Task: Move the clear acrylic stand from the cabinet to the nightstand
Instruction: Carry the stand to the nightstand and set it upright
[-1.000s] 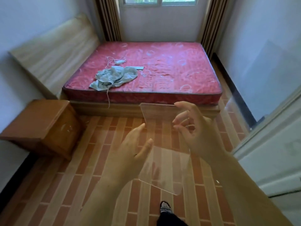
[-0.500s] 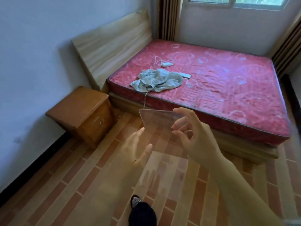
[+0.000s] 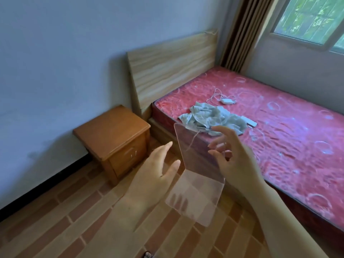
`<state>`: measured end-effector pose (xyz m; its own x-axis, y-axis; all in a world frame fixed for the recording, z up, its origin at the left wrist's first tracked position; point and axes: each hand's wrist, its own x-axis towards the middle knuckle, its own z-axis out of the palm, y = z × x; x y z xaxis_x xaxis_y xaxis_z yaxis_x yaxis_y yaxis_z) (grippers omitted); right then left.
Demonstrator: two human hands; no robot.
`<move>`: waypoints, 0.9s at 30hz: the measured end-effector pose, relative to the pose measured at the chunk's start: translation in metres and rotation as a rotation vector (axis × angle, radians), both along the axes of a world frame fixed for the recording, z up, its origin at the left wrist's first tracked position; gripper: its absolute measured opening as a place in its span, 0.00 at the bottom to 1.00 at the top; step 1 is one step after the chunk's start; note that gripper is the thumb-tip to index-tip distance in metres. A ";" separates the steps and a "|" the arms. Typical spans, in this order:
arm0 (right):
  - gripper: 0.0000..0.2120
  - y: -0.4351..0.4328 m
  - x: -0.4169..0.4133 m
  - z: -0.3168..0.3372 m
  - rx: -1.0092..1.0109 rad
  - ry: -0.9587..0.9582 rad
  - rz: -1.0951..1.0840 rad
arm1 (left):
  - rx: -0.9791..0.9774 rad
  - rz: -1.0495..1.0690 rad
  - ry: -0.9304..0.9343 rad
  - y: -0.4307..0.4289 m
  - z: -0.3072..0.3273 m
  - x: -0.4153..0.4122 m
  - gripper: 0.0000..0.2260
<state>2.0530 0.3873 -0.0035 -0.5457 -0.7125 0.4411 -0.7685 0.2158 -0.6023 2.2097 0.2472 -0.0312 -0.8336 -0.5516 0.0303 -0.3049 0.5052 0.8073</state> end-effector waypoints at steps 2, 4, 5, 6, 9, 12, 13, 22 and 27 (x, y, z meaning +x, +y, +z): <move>0.32 -0.031 -0.012 0.000 0.009 0.001 0.030 | 0.019 0.020 -0.014 -0.023 -0.001 -0.007 0.23; 0.33 -0.058 -0.022 0.001 0.021 -0.006 0.067 | 0.021 0.054 -0.045 -0.044 -0.002 -0.010 0.24; 0.32 -0.071 -0.028 0.001 0.019 -0.013 0.088 | 0.015 0.074 -0.062 -0.054 -0.003 -0.011 0.24; 0.32 -0.085 -0.033 0.000 0.015 -0.024 0.109 | 0.011 0.097 -0.076 -0.064 -0.004 -0.011 0.24; 0.32 -0.127 -0.048 -0.005 0.028 -0.062 0.173 | 0.019 0.180 -0.083 -0.093 -0.006 -0.016 0.23; 0.30 -0.171 -0.066 -0.014 0.030 -0.104 0.242 | 0.024 0.249 -0.108 -0.123 -0.009 -0.029 0.24; 0.30 -0.185 -0.073 -0.017 0.028 -0.110 0.264 | 0.024 0.266 -0.116 -0.133 -0.009 -0.036 0.24; 0.31 -0.310 -0.177 -0.030 0.030 -0.123 0.417 | 0.016 0.361 -0.155 -0.242 -0.019 -0.137 0.25; 0.31 -0.361 -0.250 -0.033 0.066 -0.047 0.408 | 0.029 0.346 -0.188 -0.294 -0.027 -0.212 0.24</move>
<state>1.8028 0.0264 -0.0367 -0.2310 -0.9002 0.3691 -0.7711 -0.0619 -0.6337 1.9977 -0.0473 -0.0581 -0.5877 -0.7994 -0.1247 -0.5968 0.3242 0.7339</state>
